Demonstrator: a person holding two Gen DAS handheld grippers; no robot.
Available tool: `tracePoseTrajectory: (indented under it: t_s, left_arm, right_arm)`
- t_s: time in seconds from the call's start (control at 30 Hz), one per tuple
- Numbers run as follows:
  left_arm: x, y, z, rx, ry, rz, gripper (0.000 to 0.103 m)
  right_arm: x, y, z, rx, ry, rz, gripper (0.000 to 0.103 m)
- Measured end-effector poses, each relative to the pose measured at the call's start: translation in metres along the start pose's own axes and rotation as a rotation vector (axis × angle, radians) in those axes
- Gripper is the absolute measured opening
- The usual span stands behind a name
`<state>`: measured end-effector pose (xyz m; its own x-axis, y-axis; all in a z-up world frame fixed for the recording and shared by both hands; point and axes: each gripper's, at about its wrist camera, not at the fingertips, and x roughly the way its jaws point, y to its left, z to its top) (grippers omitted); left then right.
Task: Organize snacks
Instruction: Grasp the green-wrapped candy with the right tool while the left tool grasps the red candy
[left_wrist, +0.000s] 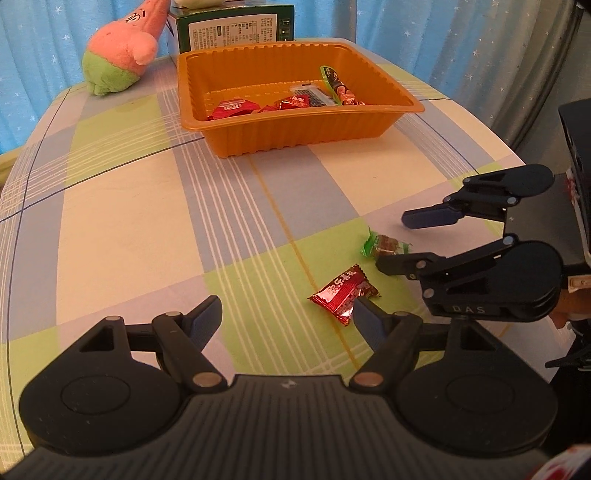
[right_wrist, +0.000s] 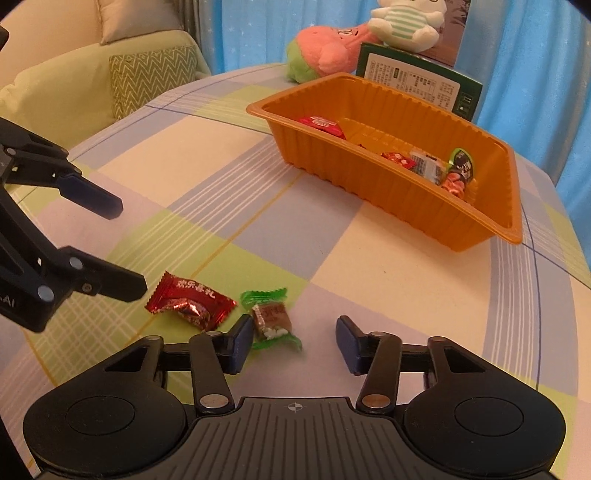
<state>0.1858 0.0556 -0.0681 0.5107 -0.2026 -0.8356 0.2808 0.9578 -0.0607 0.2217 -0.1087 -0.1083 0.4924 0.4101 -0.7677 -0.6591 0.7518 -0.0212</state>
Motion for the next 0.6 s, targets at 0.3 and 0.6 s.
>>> tracePoseTrajectory:
  t_s: [0.3, 0.6]
  left_arm:
    - [0.003, 0.002, -0.003, -0.015, -0.002, -0.015, 0.076]
    - [0.009, -0.011, 0.000, 0.104, -0.019, -0.074, 0.069]
  right_arm:
    - [0.001, 0.002, 0.001, 0.026, -0.007, 0.057, 0.021]
    - [-0.029, -0.025, -0.013, 0.271, -0.027, 0.011, 0.020]
